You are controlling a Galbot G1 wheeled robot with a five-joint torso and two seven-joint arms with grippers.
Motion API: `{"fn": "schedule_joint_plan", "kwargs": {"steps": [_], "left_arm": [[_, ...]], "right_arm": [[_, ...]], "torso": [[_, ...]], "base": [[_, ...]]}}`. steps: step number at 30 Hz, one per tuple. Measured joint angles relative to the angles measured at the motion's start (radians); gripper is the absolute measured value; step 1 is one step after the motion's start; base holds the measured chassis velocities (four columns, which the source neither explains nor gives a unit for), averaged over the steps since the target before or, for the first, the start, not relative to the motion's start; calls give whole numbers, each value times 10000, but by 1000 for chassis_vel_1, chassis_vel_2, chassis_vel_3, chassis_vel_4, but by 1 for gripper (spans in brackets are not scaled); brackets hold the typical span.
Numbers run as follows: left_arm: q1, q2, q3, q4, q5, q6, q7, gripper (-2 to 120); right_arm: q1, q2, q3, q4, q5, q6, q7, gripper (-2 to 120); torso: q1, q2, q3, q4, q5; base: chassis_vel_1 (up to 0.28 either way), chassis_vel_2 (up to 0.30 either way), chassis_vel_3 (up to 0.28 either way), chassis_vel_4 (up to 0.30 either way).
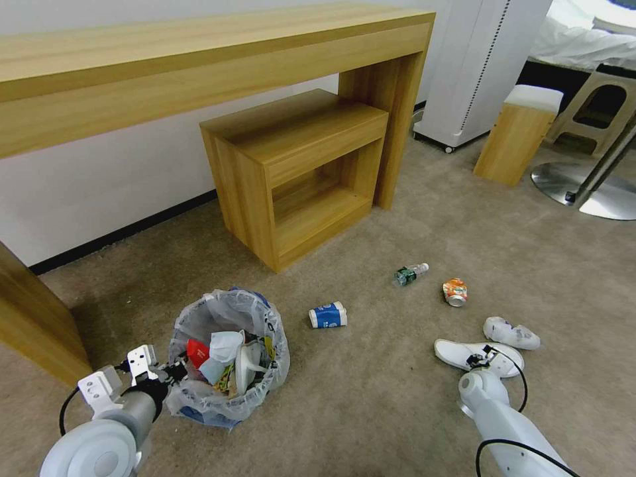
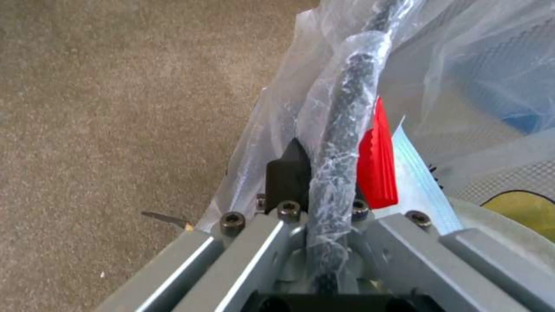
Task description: Pick up the trash bin and place the garbage on the floor into it.
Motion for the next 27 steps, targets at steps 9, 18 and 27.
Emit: {"fn": "schedule_joint_plan", "kwargs": {"steps": [9, 18, 27], "left_arm": [[38, -25, 30, 3, 48, -6, 18, 0], [60, -35, 43, -23, 78, -11, 24, 0], [115, -101, 68, -5, 172, -26, 37, 0]], "right_arm": [[-49, -21, -107, 0, -105, 81, -84, 10], [-47, -67, -189, 60, -101, 92, -115, 0], [-127, -207, -268, 155, -118, 196, -223, 0]], "torso": [[0, 0, 0, 1, 0], [0, 0, 0, 2, 2], [0, 0, 0, 2, 0]], "base": [[0, 0, 0, 0], [0, 0, 0, 0], [0, 0, 0, 0]]}}
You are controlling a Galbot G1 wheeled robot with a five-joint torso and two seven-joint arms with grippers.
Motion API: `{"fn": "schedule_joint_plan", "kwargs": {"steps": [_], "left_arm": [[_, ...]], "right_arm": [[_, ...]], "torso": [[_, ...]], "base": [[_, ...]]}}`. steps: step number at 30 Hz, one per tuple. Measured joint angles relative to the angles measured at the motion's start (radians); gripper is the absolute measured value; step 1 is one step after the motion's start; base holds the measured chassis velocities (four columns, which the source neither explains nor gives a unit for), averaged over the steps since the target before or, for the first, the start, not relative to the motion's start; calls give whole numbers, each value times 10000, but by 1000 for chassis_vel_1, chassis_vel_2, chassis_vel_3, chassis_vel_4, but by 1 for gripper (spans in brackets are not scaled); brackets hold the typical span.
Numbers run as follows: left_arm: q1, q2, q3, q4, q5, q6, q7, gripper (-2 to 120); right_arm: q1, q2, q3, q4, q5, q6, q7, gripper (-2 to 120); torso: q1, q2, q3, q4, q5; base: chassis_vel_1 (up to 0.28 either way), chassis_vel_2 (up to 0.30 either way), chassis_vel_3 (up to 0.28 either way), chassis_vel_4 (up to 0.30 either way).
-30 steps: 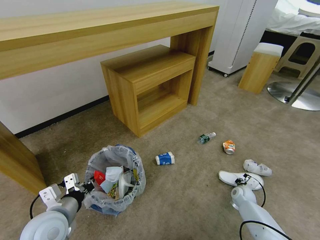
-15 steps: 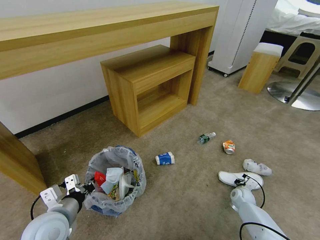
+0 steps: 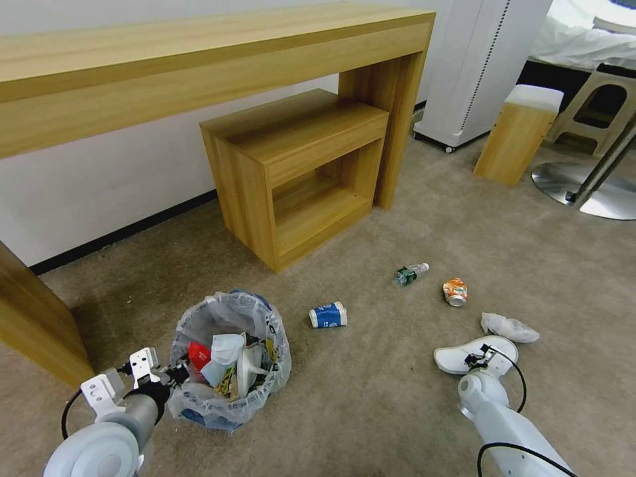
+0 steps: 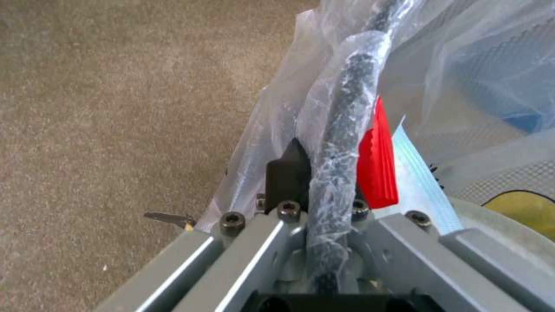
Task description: Pick up the trash bin and place the garbage on the floor into it.
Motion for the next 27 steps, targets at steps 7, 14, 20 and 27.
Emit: {"fn": "schedule_joint_plan", "kwargs": {"steps": [7, 14, 20, 27], "left_arm": [[-36, -1, 1, 61, 5, -2, 5, 0], [-92, 12, 53, 181, -17, -2, 4, 0], [-135, 26, 108, 295, 8, -1, 6, 0], [-204, 23, 229, 349, 39, 12, 22, 0]], "right_arm": [[-328, -182, -21, 444, -5, 39, -53, 0], [-871, -611, 9, 1365, 39, 206, -228, 0], [-1290, -951, -3, 2043, -76, 580, -301, 0], [-1383, -1069, -47, 2427, -131, 1237, -678, 0]], "torso": [[0, 0, 0, -1, 0], [0, 0, 0, -1, 3], [0, 0, 0, -2, -1], [0, 0, 0, -2, -1]], "base": [[0, 0, 0, 0], [0, 0, 0, 0], [0, 0, 0, 0], [0, 0, 0, 0]]}}
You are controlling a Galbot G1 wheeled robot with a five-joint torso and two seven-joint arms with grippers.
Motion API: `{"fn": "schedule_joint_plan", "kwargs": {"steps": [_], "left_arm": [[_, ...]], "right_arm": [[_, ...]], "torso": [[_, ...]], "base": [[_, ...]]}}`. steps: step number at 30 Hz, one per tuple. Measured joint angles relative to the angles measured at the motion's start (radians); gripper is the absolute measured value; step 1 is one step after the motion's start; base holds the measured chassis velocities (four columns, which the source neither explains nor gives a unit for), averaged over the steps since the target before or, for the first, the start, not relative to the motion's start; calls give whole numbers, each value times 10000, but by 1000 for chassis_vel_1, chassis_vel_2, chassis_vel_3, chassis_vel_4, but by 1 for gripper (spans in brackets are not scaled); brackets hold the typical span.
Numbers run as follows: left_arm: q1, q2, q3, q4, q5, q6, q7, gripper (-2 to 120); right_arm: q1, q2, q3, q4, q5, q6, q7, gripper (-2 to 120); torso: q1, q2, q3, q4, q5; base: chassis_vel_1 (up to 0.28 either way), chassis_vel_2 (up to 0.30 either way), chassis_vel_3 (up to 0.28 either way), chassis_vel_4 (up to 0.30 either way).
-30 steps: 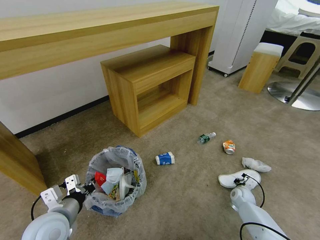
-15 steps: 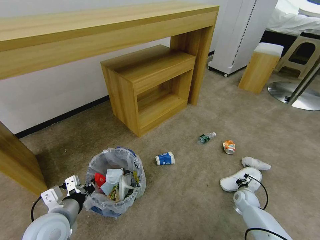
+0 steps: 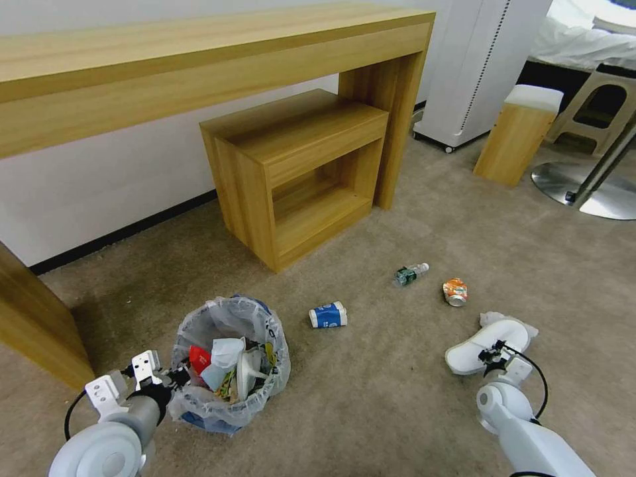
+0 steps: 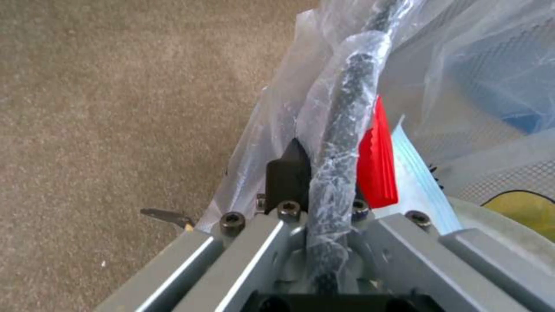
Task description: Pick up the trash bin and place the garbage on the floor into it.
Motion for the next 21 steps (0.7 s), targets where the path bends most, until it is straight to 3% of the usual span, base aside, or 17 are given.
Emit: {"fn": "schedule_joint_plan", "kwargs": {"steps": [9, 21], "left_arm": [[-48, 22, 85, 1, 43, 16, 2, 0], [-152, -23, 422, 156, 366, 46, 128, 0]], "right_arm": [[-127, -197, 0, 905, 97, 882, -747, 0], [-744, -730, -172, 3173, -108, 1777, -1619, 0]], "torso": [[0, 0, 0, 0, 1], [0, 0, 0, 0, 0]], "base": [[0, 0, 0, 0], [0, 0, 0, 0]]}}
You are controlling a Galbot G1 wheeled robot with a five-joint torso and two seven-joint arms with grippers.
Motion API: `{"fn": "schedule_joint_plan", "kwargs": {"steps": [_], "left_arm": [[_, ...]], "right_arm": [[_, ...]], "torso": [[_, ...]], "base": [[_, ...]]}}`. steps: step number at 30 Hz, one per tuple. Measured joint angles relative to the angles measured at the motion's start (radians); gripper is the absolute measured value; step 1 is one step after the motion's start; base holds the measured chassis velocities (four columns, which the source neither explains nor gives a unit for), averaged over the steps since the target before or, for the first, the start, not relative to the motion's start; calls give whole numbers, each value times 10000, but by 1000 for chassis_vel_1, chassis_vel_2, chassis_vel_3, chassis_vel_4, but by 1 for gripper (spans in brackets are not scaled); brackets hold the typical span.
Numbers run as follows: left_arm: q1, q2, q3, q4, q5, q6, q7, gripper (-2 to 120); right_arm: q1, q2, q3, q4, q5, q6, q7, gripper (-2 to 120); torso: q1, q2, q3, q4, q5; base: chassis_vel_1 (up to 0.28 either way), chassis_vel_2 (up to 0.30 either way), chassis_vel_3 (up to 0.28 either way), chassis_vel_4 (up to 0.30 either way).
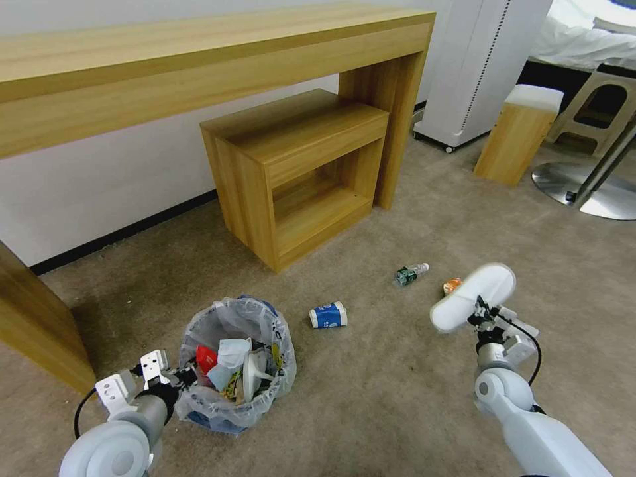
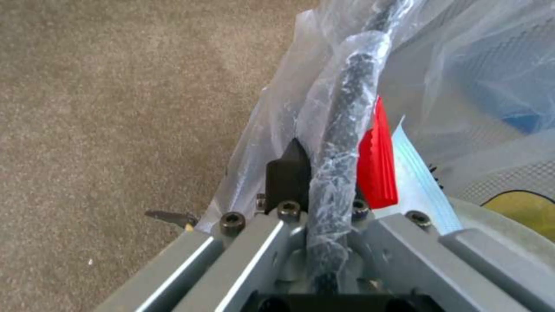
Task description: Pick up the trash bin and place the garbage on the floor into it.
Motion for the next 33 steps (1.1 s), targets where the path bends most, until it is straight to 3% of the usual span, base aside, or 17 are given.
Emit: {"fn": "schedule_joint_plan", "kwargs": {"steps": [7, 12, 18, 26, 33], "left_arm": [[-76, 40, 162, 50, 129, 15, 66, 0], [-102, 65, 306, 64, 241, 23, 97, 0], [-138, 115, 537, 77, 440, 53, 135, 0], [-156, 178, 733, 85, 613, 61, 180, 0], [-119, 179, 754, 40, 764, 82, 215, 0]], "right_arm": [[-145, -270, -111, 1268, -211, 727, -944, 0], [-123, -506, -210, 1923, -167, 1368, -2174, 0], [-112, -1153, -370, 2712, -125, 1662, -4468, 0], [80, -2079, -721, 2975, -753, 1940, -6923, 0], [487, -2382, -1146, 2863, -1251, 2034, -8019, 0]], "torso": [[0, 0, 0, 0, 0], [0, 0, 0, 1, 0], [0, 0, 0, 0, 0], [0, 0, 0, 0, 1], [0, 0, 0, 0, 2]], "base": [[0, 0, 0, 0], [0, 0, 0, 0], [0, 0, 0, 0], [0, 0, 0, 0], [0, 0, 0, 0]]}}
